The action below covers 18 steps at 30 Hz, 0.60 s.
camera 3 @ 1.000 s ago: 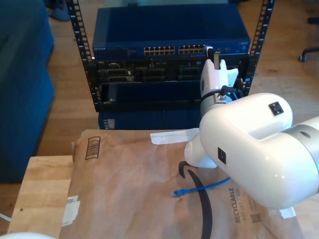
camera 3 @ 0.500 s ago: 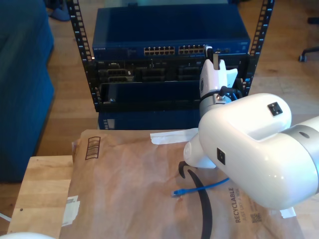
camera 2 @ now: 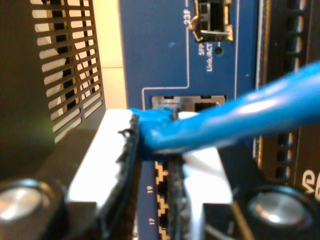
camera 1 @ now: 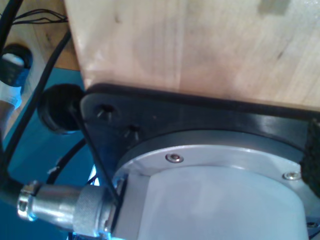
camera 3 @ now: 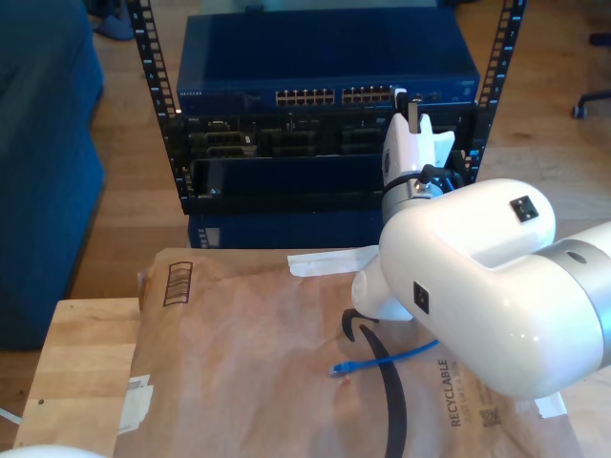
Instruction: Grab the cable and plug it in
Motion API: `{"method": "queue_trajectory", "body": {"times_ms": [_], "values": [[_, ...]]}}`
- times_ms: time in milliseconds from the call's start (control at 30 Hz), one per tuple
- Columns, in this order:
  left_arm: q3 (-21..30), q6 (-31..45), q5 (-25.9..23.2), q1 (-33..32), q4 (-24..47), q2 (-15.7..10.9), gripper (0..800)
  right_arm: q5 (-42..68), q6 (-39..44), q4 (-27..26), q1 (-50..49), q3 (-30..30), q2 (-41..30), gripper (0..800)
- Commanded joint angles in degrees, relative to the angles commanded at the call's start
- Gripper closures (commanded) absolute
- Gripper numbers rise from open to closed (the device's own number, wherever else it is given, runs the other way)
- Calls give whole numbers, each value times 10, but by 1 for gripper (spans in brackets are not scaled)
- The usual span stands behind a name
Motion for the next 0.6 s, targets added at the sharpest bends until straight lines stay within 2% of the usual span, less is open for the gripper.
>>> {"method": "queue_trajectory", "body": {"times_ms": [600], "values": [[0,0,0,0,0,1,1,4,0,-15,-5,-9,7,800]]}}
